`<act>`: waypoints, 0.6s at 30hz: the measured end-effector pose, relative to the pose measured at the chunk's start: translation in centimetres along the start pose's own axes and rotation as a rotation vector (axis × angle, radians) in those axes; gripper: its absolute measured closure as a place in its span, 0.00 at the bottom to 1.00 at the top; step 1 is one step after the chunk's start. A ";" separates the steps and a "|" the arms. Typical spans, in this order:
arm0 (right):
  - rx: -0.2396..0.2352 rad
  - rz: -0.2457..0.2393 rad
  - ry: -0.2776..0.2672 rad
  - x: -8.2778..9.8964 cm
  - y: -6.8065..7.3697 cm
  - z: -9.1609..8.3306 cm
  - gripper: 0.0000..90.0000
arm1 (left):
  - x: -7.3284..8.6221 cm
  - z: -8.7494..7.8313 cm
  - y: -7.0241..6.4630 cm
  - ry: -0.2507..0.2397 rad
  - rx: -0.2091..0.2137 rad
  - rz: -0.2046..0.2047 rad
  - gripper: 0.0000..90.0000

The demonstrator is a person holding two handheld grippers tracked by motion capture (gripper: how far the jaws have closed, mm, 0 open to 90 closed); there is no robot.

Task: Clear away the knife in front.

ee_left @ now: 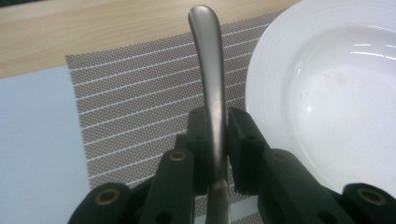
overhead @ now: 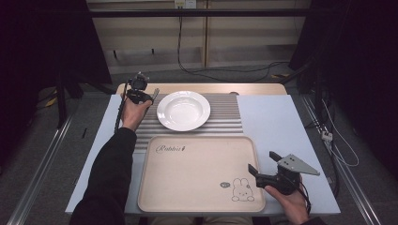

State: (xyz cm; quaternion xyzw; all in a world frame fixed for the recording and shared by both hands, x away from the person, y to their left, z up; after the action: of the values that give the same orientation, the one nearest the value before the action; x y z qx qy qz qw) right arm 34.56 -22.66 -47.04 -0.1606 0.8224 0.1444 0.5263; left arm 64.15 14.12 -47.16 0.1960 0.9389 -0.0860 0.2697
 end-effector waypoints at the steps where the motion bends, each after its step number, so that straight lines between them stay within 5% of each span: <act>1: 0.001 0.000 0.002 0.0 0.0 0.0 0.08 | 0.0 -0.2 0.0 -0.004 0.007 -0.002 0.89; 18: 0.000 0.000 0.002 0.0 0.0 0.0 0.08 | 1.5 -2.2 -0.1 -0.027 0.016 0.011 0.89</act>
State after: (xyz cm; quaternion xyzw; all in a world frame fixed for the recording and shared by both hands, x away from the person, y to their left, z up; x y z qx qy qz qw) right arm 34.58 -22.68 -47.07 -0.1609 0.8228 0.1443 0.5256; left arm 61.94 15.10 -46.11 0.2023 0.9333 -0.0948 0.2810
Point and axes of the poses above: each handheld gripper's, and its own axes: z roughly forward along the jaws, x roughly out of its underside, y roughly to its left, the point moved 10 cm from there along z, roughly forward along the jaws, and after that the axes turned 2 degrees about y, right-handed, at the moved point
